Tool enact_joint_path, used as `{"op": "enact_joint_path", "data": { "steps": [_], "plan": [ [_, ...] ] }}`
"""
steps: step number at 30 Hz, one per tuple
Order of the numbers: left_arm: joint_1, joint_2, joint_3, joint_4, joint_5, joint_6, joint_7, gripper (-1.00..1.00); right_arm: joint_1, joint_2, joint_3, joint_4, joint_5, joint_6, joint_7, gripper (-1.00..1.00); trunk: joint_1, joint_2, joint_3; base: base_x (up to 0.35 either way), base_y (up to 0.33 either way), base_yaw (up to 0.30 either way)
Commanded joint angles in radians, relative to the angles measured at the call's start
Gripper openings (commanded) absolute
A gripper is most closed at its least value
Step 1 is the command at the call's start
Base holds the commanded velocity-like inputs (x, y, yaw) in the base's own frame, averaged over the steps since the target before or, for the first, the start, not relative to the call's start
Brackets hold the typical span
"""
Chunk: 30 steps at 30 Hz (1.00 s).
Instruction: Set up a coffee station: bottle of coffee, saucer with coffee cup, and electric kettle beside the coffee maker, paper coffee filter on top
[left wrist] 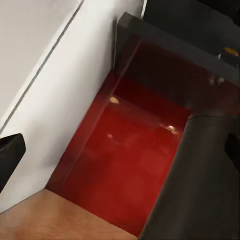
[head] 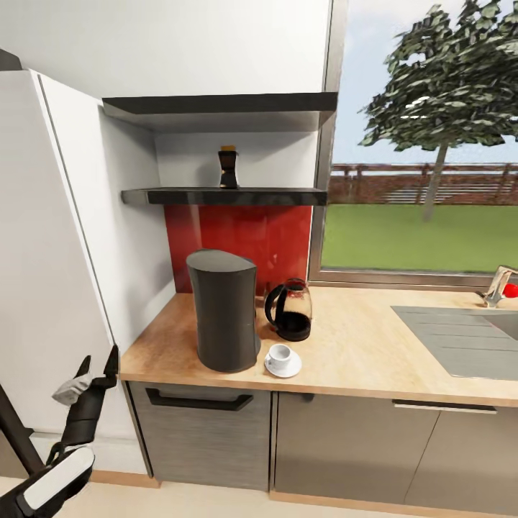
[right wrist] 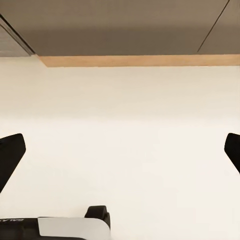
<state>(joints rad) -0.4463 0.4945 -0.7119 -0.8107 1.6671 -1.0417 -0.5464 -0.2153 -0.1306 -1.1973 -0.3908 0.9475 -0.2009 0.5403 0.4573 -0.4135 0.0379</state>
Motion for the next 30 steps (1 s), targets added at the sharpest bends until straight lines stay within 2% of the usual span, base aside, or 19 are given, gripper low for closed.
{"op": "enact_joint_path", "data": {
  "steps": [1,3,6,8,9,10,11,14,15,16,17,18,19,21,23,26,27,28,30],
  "plan": [
    [-0.001,0.012,0.015,-0.046,0.012,-0.005,-0.005,1.0,-0.001,0.001,-0.008,0.0,0.011,-0.006,0.004,1.0,0.0,-0.001,-0.001,0.0,0.0,0.0],
    [0.0,0.025,0.044,-0.127,0.01,-0.005,-0.006,1.0,-0.001,0.001,-0.008,0.0,0.01,-0.006,0.005,1.0,0.0,-0.001,-0.001,0.0,0.0,0.0],
    [0.0,0.029,0.054,-0.219,-0.004,0.005,-0.005,1.0,-0.001,0.002,-0.008,0.0,0.01,-0.006,0.004,1.0,0.0,-0.001,-0.001,0.0,0.0,0.0],
    [-0.001,0.025,0.062,-0.297,-0.044,0.093,0.023,1.0,-0.001,0.002,-0.008,0.0,0.01,-0.006,0.004,1.0,0.0,-0.001,-0.001,0.0,0.0,0.0],
    [-0.001,0.019,0.081,-0.331,-0.088,0.159,0.061,1.0,-0.001,0.002,-0.008,0.0,0.01,-0.006,0.004,1.0,0.0,-0.001,-0.001,0.0,0.0,0.0],
    [-0.001,0.015,0.09,-0.341,-0.107,0.18,0.078,1.0,-0.001,0.002,-0.008,0.0,0.01,-0.006,0.004,1.0,0.0,-0.001,-0.001,0.0,0.0,0.0],
    [-0.002,-0.007,0.137,-0.382,-0.219,0.26,0.163,1.0,-0.001,0.002,-0.008,0.0,0.01,-0.006,0.005,1.0,0.0,-0.001,-0.001,0.0,0.0,0.0],
    [-0.002,-0.069,0.215,-0.439,-0.436,0.385,0.309,1.0,-0.001,0.002,-0.008,0.0,0.01,-0.006,0.005,1.0,0.0,-0.001,-0.001,0.0,0.0,0.0],
    [-0.002,-0.122,0.271,-0.484,-0.581,0.489,0.392,1.0,-0.001,0.001,-0.008,0.0,0.01,-0.006,0.005,1.0,0.0,-0.001,-0.001,0.0,0.0,0.0],
    [-0.002,-0.151,0.301,-0.507,-0.645,0.546,0.422,1.0,-0.001,0.001,-0.008,0.0,0.01,-0.006,0.005,1.0,0.0,-0.001,-0.001,0.0,0.0,0.0],
    [-0.002,-0.194,0.345,-0.539,-0.724,0.634,0.449,1.0,-0.001,0.001,-0.008,0.0,0.01,-0.006,0.005,1.0,0.0,-0.001,-0.001,0.0,0.0,0.0],
    [-0.002,-0.223,0.374,-0.559,-0.764,0.692,0.459,1.0,-0.001,0.0,-0.008,0.0,0.01,-0.006,0.005,1.0,0.0,-0.001,-0.001,0.0,0.0,0.0],
    [-0.002,-0.262,0.415,-0.587,-0.804,0.775,0.468,1.0,-0.001,0.0,-0.008,0.0,0.011,-0.006,0.005,1.0,0.0,-0.001,-0.001,0.0,0.0,0.0],
    [-0.003,-0.316,0.472,-0.623,-0.836,0.899,0.474,1.0,-0.001,0.0,-0.008,0.0,0.011,-0.006,0.005,1.0,0.0,-0.001,-0.001,0.0,0.0,0.0],
    [-0.016,-0.341,0.503,-0.639,-0.845,0.974,0.478,1.0,-0.001,0.0,-0.008,0.0,0.011,-0.006,0.005,1.0,0.0,-0.001,-0.001,0.0,0.0,0.0],
    [-0.052,-0.355,0.523,-0.649,-0.85,1.052,0.534,1.0,-0.001,0.0,-0.009,0.0,0.011,-0.006,0.006,1.0,0.0,-0.001,-0.001,0.0,0.0,0.0],
    [-0.064,-0.357,0.524,-0.65,-0.851,1.066,0.571,1.0,-0.001,0.0,-0.009,0.0,0.011,-0.006,0.006,1.0,0.0,-0.001,-0.001,0.0,0.0,0.0],
    [-0.094,-0.358,0.524,-0.655,-0.851,1.09,0.65,1.0,-0.001,0.0,-0.009,0.0,0.011,-0.006,0.006,1.0,0.0,-0.001,-0.001,0.0,0.0,0.0],
    [-0.129,-0.36,0.522,-0.663,-0.851,1.142,0.708,1.0,-0.001,0.0,-0.009,0.0,0.011,-0.006,0.006,1.0,0.0,-0.001,-0.001,0.0,0.0,0.0]
  ]
}}
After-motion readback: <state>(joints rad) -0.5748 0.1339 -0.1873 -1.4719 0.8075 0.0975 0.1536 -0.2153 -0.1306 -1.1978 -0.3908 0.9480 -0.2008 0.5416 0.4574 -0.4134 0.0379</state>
